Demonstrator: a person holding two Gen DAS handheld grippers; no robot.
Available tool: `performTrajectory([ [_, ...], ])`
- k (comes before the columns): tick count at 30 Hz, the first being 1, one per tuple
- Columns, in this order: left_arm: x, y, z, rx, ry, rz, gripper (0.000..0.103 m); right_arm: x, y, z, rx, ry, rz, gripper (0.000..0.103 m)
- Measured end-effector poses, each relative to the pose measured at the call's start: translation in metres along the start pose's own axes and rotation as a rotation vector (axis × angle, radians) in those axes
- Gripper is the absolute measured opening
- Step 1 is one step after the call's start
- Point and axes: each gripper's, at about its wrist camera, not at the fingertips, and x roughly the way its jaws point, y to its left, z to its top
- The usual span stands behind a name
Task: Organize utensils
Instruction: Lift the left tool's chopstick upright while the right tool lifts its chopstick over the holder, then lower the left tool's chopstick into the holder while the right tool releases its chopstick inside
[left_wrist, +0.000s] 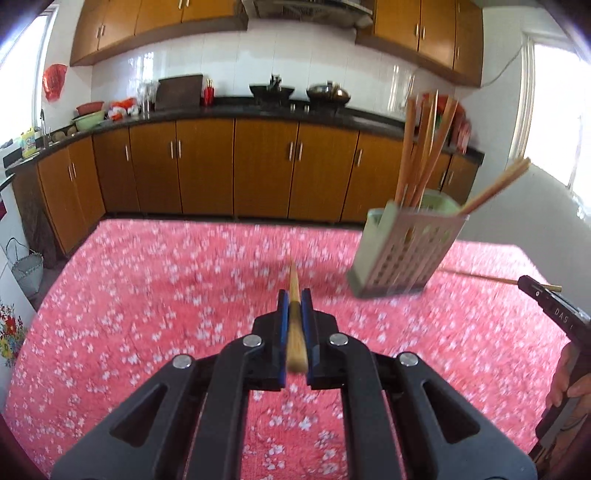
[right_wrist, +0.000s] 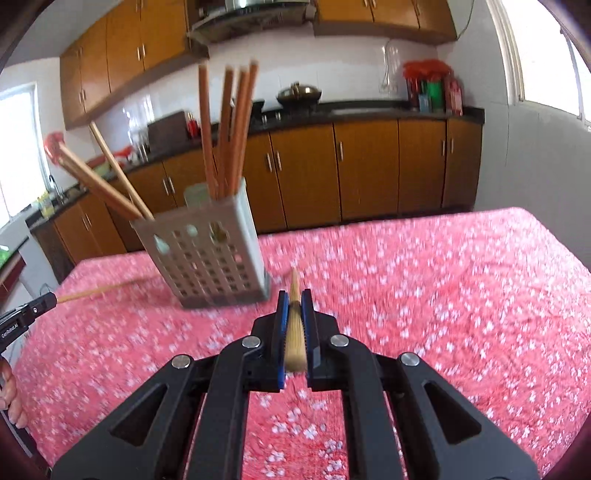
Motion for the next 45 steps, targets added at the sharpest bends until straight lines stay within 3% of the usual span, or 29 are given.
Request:
performTrajectory([
  [16,-0.026,-0.009,0.037,0.001,-0.097,-0.011,0.008,-0.020,0.018,0.036,-0.028,-0.114,0.027,0.008],
  [22,-0.048,-0.021,0.060,0.000,-0.146,-0.068,0.008,-0.041,0.026,0.062,-0.043,-0.182,0.062,0.008],
  [32,-0.088,-0.057,0.100,0.007,-0.275,-0.171,0.008,-0.079,0.043,0.099,-0.038,-0.305,0.157,0.008],
  [39,-0.104,-0.091,0.149,-0.012,-0.406,-0.229,0.008,-0.083,0.051,0.130,-0.029,-0.384,0.183,0.008],
  [45,-0.087,-0.101,0.168,-0.012,-0.451,-0.193,0.008,-0.064,0.051,0.143,0.009,-0.422,0.152,0.008],
])
